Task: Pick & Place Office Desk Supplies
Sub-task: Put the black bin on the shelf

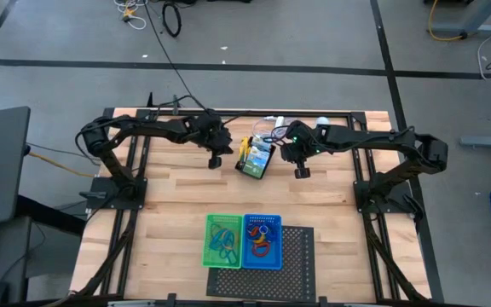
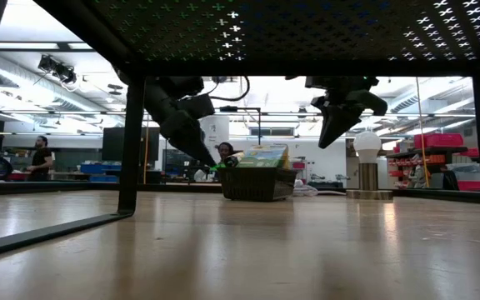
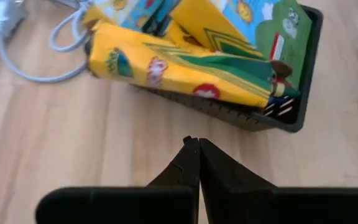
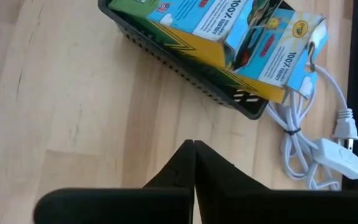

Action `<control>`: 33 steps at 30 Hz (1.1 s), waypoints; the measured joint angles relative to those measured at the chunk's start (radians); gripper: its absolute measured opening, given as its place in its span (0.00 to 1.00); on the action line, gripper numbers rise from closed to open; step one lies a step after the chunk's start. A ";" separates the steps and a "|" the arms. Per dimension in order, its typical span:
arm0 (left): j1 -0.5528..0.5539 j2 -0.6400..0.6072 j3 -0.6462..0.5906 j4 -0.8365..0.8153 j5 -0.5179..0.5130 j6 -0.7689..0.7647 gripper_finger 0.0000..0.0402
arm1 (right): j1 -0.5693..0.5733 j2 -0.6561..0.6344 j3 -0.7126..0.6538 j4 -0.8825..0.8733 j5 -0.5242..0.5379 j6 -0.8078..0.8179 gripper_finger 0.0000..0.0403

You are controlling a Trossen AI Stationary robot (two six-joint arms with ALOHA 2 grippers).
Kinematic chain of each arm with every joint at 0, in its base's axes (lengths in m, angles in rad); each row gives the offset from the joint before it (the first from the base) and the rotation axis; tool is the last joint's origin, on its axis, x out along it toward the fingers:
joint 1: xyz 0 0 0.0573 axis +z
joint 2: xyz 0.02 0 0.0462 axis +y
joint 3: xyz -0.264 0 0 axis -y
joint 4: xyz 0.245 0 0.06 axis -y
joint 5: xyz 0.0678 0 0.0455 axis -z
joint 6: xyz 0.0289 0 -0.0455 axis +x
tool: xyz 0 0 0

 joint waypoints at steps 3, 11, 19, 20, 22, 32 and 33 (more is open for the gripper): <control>-0.013 0.019 0.016 -0.006 0.027 -0.002 0.01 | 0.000 0.000 0.000 0.000 -0.006 0.000 0.01; -0.042 0.092 0.066 -0.063 0.077 -0.004 0.00 | 0.001 0.000 0.000 -0.004 -0.011 -0.003 0.00; -0.065 0.154 0.132 -0.068 0.077 0.018 0.00 | 0.000 0.000 0.000 -0.005 -0.013 -0.010 0.00; -0.069 0.160 0.140 -0.071 0.077 0.025 0.00 | 0.000 0.000 0.000 -0.005 -0.014 -0.014 0.00; -0.076 0.174 0.156 -0.070 0.077 0.034 0.00 | 0.000 0.000 0.000 -0.009 -0.016 -0.023 0.00; -0.096 0.245 0.226 -0.088 0.086 0.065 0.00 | 0.007 0.000 0.000 -0.126 -0.041 -0.123 0.04; -0.097 0.247 0.228 -0.088 0.087 0.066 0.00 | 0.011 0.000 0.000 -0.125 -0.041 -0.135 0.06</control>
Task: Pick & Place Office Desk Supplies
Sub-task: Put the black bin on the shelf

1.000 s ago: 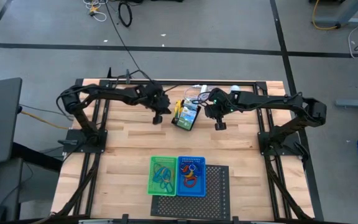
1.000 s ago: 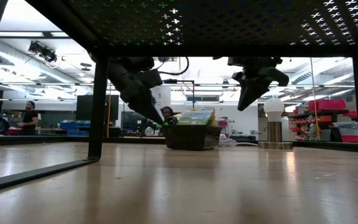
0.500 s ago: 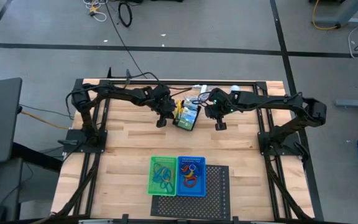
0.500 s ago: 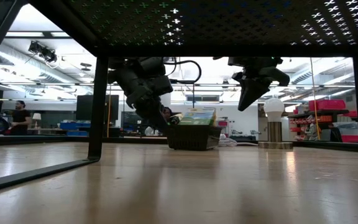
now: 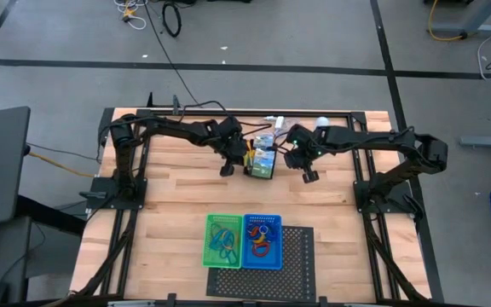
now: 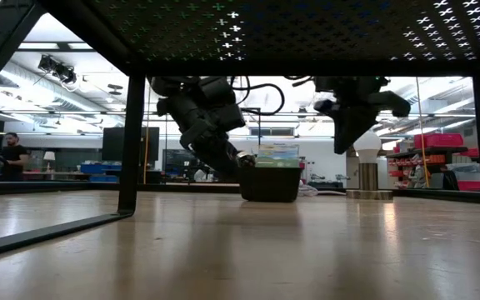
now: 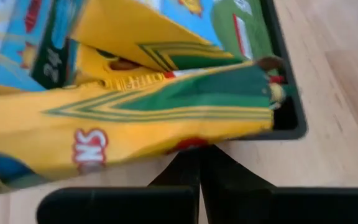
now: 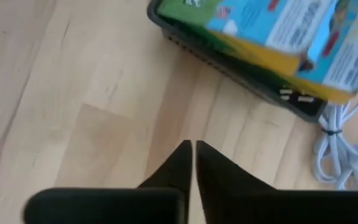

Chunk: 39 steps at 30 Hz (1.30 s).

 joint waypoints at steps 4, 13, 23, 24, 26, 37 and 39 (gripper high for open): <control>0.000 0.000 0.009 -0.001 0.008 0.013 0.00 | 0.016 0.009 0.000 0.017 0.010 -0.066 0.17; -0.013 0.000 0.026 0.024 0.057 0.052 0.00 | 0.017 0.022 0.001 0.064 0.039 -0.045 0.44; -0.014 0.000 0.026 0.049 0.149 0.059 0.00 | 0.016 0.022 0.001 0.058 0.015 0.037 0.50; -0.014 0.000 0.026 0.049 0.147 0.057 0.00 | 0.018 0.022 0.001 0.053 0.008 0.045 0.50; -0.014 0.000 0.026 0.048 0.141 0.055 0.00 | 0.023 0.022 0.001 0.037 -0.007 0.050 0.49; -0.021 0.008 0.026 -0.008 0.124 0.054 0.00 | 0.089 0.022 0.001 -0.020 -0.047 0.087 0.48; -0.021 0.008 0.026 -0.030 0.130 0.055 0.00 | 0.091 0.022 0.001 -0.037 -0.047 0.095 0.48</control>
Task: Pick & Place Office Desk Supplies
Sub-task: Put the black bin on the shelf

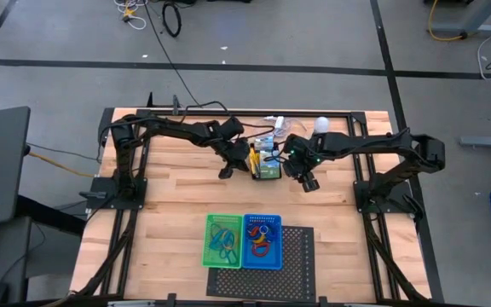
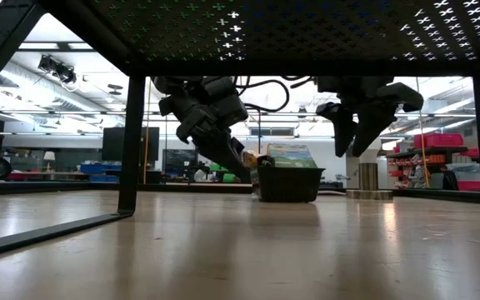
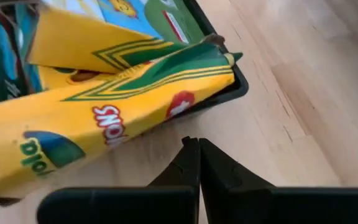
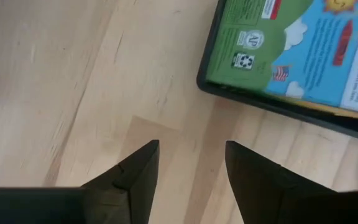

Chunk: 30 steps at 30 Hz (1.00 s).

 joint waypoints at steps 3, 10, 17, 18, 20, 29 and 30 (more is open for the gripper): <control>-0.005 0.002 0.000 0.010 0.020 0.001 0.00 | 0.000 0.000 0.000 -0.004 -0.001 0.002 0.48; -0.049 0.042 0.000 0.112 0.101 -0.006 0.00 | 0.011 0.000 0.000 0.008 -0.016 -0.010 0.48; -0.086 0.091 0.000 0.212 0.133 -0.017 0.00 | 0.024 0.000 0.000 0.021 -0.049 -0.019 0.48; -0.092 0.096 0.000 0.224 0.137 -0.023 0.00 | 0.024 0.000 0.000 0.022 -0.049 -0.020 0.48; -0.099 0.105 0.000 0.266 0.137 -0.035 0.00 | 0.023 0.000 0.000 0.023 -0.049 -0.024 0.48; -0.105 0.105 0.000 0.354 0.136 -0.053 0.00 | 0.023 0.000 0.000 0.059 -0.055 -0.025 0.48; -0.105 0.105 0.000 0.351 0.136 -0.054 0.00 | 0.023 0.000 0.000 0.060 -0.059 -0.028 0.48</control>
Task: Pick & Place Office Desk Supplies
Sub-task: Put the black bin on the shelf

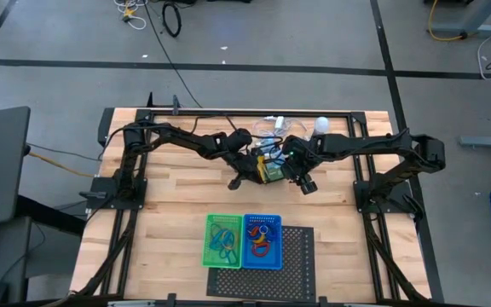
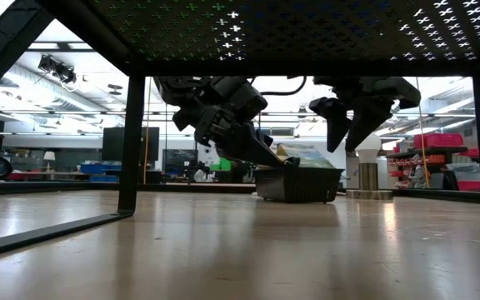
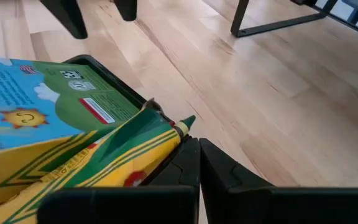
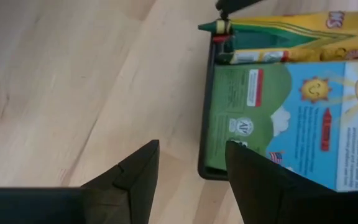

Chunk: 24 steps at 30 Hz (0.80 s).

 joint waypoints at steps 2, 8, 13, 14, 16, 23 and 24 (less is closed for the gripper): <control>0.000 0.000 0.000 0.000 -0.002 0.000 0.00 | 0.000 0.000 0.000 0.001 -0.022 -0.004 0.48; 0.000 0.000 0.000 -0.007 -0.004 0.000 0.00 | 0.000 0.001 -0.044 0.031 -0.036 -0.012 0.48; 0.002 0.000 0.000 -0.026 -0.033 -0.008 0.00 | -0.001 0.001 -0.061 0.034 0.005 0.005 0.48; 0.002 0.000 0.000 -0.033 -0.053 -0.008 0.00 | -0.001 0.001 -0.061 0.035 0.007 0.010 0.48; 0.007 -0.011 0.000 -0.064 -0.107 -0.008 0.00 | -0.001 0.001 -0.061 0.032 0.008 0.019 0.48; 0.019 -0.075 0.000 -0.072 -0.166 0.003 0.00 | -0.001 0.001 -0.061 0.031 0.009 0.022 0.48; 0.023 -0.081 0.000 -0.076 -0.183 0.004 0.00 | -0.001 0.001 -0.061 0.031 0.009 0.022 0.48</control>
